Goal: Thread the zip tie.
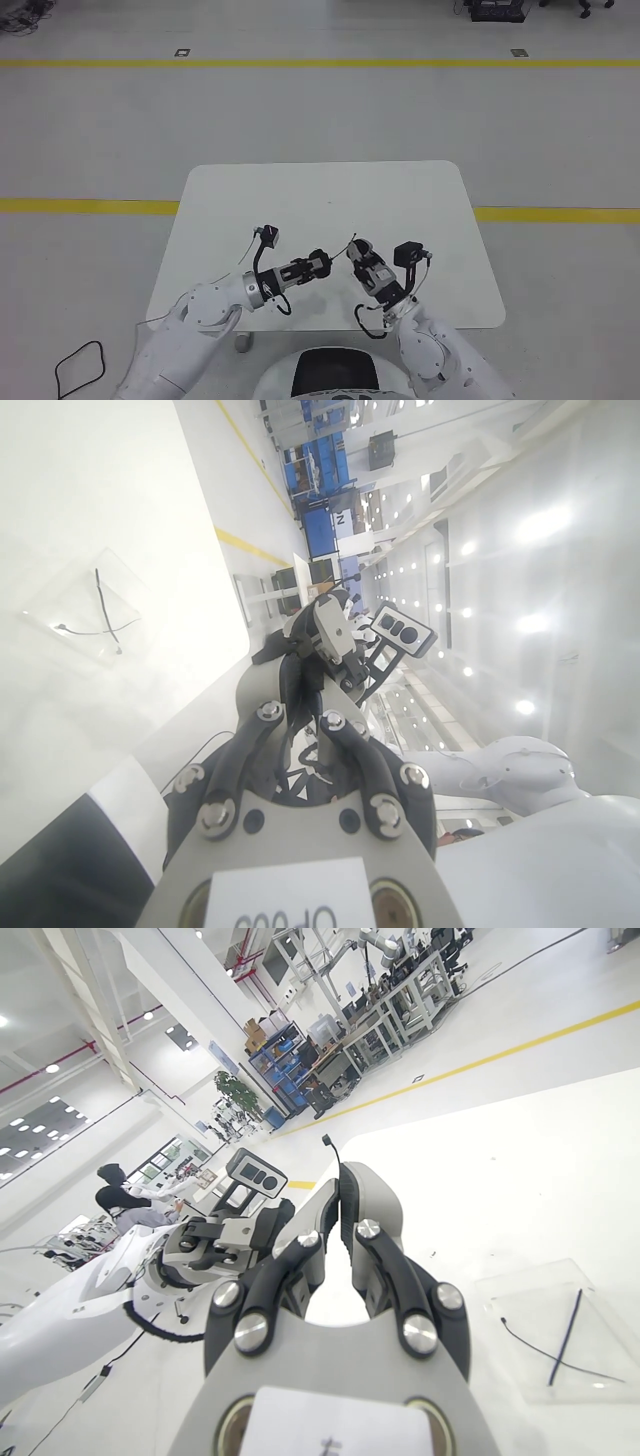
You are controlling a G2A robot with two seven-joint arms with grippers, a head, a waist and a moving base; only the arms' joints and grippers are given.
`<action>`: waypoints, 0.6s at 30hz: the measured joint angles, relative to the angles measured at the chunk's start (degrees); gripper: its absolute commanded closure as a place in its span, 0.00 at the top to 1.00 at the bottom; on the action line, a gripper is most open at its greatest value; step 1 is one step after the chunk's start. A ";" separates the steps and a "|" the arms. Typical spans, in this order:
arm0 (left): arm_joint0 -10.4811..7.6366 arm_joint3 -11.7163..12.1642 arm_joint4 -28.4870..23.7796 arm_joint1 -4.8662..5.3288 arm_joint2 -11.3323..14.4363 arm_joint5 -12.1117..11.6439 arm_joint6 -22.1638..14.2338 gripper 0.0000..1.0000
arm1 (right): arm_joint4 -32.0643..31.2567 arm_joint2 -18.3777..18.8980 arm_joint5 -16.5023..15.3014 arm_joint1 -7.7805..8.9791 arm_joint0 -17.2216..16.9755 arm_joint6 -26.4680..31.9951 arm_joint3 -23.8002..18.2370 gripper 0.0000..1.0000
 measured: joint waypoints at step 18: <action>0.46 -0.75 -0.59 0.36 -0.11 0.00 0.32 0.00 | -0.94 0.39 0.99 -0.10 -0.42 0.74 0.14 0.00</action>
